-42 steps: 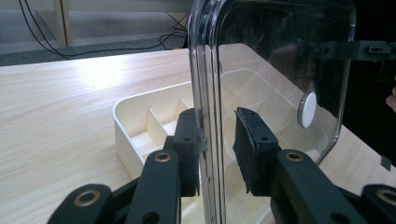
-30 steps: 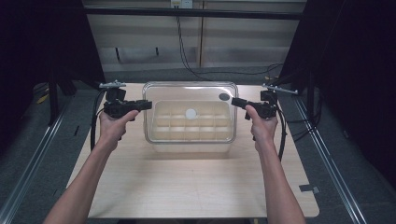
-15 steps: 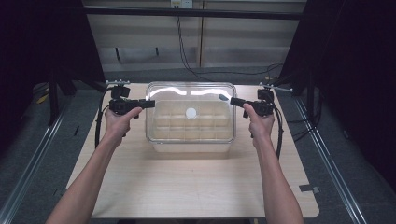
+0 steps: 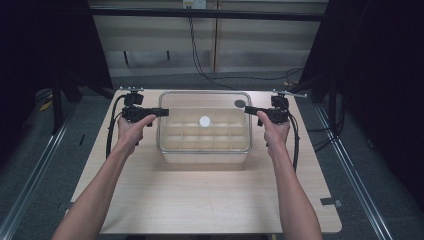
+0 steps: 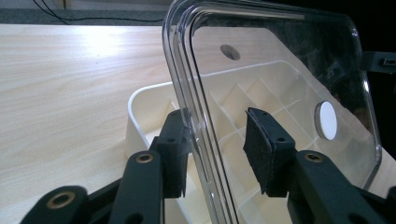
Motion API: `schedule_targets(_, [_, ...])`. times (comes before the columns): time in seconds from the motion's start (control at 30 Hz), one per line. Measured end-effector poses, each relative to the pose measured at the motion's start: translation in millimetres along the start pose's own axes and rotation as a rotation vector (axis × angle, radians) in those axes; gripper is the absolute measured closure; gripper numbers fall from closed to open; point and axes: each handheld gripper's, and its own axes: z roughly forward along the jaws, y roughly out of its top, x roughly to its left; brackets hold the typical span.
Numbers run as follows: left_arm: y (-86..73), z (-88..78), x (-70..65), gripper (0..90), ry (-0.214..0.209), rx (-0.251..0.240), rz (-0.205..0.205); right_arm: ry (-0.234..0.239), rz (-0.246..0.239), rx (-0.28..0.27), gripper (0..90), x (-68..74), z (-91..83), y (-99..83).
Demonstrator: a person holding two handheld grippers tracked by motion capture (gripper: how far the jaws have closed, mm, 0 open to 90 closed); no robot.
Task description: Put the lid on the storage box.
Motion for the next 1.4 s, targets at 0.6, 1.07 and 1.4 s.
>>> schedule_targets(0.6, [-7.5,27.9,9.3,49.5,0.016,0.084,-0.021,-0.059,0.028,0.065,64.8,-16.7,23.2,-7.0])
schedule_targets(1.07, [-9.7,31.9,14.7,49.0,0.035,0.101,-0.032,-0.099,0.024,0.092,60.0,-17.3,33.5,-14.2])
schedule_targets(1.4, [-17.0,37.1,19.7,47.5,0.061,0.125,-0.041,-0.135,0.003,0.135,56.9,-17.9,40.7,-20.0])
